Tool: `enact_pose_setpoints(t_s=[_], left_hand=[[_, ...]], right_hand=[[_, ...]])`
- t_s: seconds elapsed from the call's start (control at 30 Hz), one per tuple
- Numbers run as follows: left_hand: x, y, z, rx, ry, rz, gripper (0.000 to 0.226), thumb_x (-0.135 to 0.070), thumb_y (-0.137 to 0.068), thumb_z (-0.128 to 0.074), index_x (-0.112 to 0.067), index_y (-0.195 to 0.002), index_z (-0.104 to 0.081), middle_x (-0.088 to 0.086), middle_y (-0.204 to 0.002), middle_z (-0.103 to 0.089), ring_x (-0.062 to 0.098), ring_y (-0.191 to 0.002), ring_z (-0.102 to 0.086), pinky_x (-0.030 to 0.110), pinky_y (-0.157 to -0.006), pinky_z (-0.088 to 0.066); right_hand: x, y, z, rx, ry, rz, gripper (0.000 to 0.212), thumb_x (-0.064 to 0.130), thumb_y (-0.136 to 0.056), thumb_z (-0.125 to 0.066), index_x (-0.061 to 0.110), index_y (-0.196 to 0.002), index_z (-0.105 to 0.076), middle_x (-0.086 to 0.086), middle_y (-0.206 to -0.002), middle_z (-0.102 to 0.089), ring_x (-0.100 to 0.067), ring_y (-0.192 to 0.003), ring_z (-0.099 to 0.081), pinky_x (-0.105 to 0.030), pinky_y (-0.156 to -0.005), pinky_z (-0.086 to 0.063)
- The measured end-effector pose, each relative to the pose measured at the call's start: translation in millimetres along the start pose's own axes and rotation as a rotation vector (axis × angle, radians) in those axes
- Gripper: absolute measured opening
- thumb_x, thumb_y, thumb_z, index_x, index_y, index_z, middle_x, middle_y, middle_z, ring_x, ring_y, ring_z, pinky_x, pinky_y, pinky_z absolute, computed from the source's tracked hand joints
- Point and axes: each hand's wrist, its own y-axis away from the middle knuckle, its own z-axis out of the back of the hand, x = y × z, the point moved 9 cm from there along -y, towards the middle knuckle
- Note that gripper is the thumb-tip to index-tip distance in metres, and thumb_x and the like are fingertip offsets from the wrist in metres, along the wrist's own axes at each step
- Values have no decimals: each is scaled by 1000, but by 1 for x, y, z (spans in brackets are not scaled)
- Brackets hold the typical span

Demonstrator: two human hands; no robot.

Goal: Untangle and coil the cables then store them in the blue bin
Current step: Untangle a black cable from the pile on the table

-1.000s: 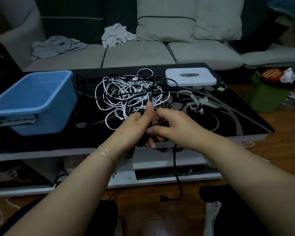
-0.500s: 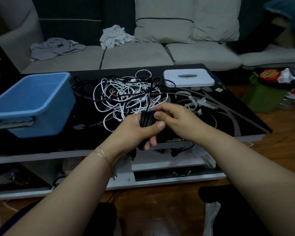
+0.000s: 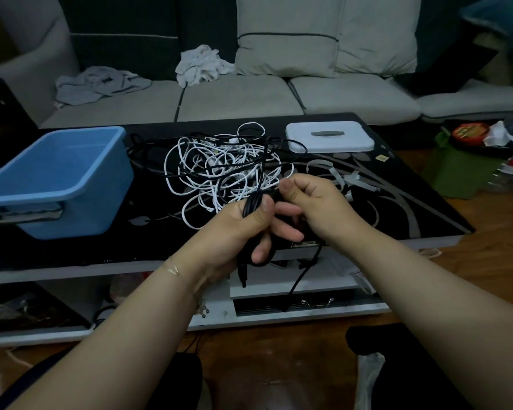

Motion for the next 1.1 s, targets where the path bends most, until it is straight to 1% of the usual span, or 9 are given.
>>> enact_pose_setpoints(t_s=[0.17, 0.37, 0.57, 0.63, 0.7, 0.8, 0.9, 1.0, 1.1], left_hand=[[0, -4, 5, -101, 96, 12, 59, -49, -81, -39, -2, -107, -63, -2, -42, -48, 2, -30, -29, 15, -38, -30], [-3, -4, 11, -172, 234, 7, 59, -54, -79, -39, -7, -105, -65, -10, -36, -30, 0, -30, -21, 15, -37, -22], [-16, -3, 37, -359, 394, -71, 58, -54, -95, -26, -11, -106, -63, -11, -37, -27, 1, -30, -23, 13, -38, -24], [-15, -3, 46, -426, 419, -85, 57, -54, -97, -26, -11, -108, -63, -12, -39, -29, 2, -32, -25, 12, -39, -26], [-13, -2, 55, -487, 451, -87, 56, -55, -97, -29, -11, -109, -63, -12, -42, -31, 2, -33, -27, 12, -40, -28], [-12, -1, 66, -538, 441, -103, 54, -55, -96, -34, -11, -110, -62, -13, -53, -50, 2, -35, -31, 12, -40, -31], [-13, 2, 72, -561, 380, -104, 50, -50, -98, -36, -9, -116, -59, -9, -84, -73, 2, -38, -34, 11, -43, -34], [-13, 4, 73, -525, 428, -81, 40, -29, -100, -43, -3, -129, -51, 0, -110, -72, 3, -43, -37, 13, -47, -37], [-17, 4, 74, -508, 405, -119, 39, -8, -86, -49, 0, -124, -57, 1, -123, -66, 5, -49, -39, 15, -51, -38]], right_hand=[[-14, 0, -7, -13, -133, -146, 30, 33, -98, -46, 17, -75, -56, 6, -43, -41, -7, -39, -35, -18, -39, -33], [-24, 1, -17, 46, -68, -198, 35, 38, -101, -36, 27, -79, -60, -1, -45, -37, -9, -36, -34, -19, -37, -35], [-49, 6, -36, 138, 199, -233, 29, 17, -103, -36, 19, -76, -45, 0, -56, -39, -6, -42, -40, -24, -45, -37], [-45, 9, -42, 158, 407, -143, 25, 19, -102, -37, 21, -78, -43, -3, -64, -45, -21, -58, -48, -37, -57, -42], [-37, 15, -52, 231, 634, -66, 13, 23, -102, -34, 17, -94, -44, -11, -75, -55, -33, -73, -54, -41, -64, -42], [-30, 23, -63, 308, 806, -23, 27, 30, -103, -31, 17, -126, -38, -17, -95, -63, -36, -85, -58, -37, -64, -38], [-29, 28, -72, 368, 893, -9, 36, 34, -102, -34, 18, -135, -33, -16, -106, -64, -36, -93, -59, -37, -66, -42], [-34, 31, -74, 417, 939, -9, 49, 31, -101, -40, 25, -146, -23, -15, -112, -63, -34, -98, -59, -35, -70, -44], [-44, 34, -77, 514, 826, -105, 60, 24, -101, -40, 33, -151, -9, -14, -108, -64, -30, -95, -60, -35, -76, -49]])
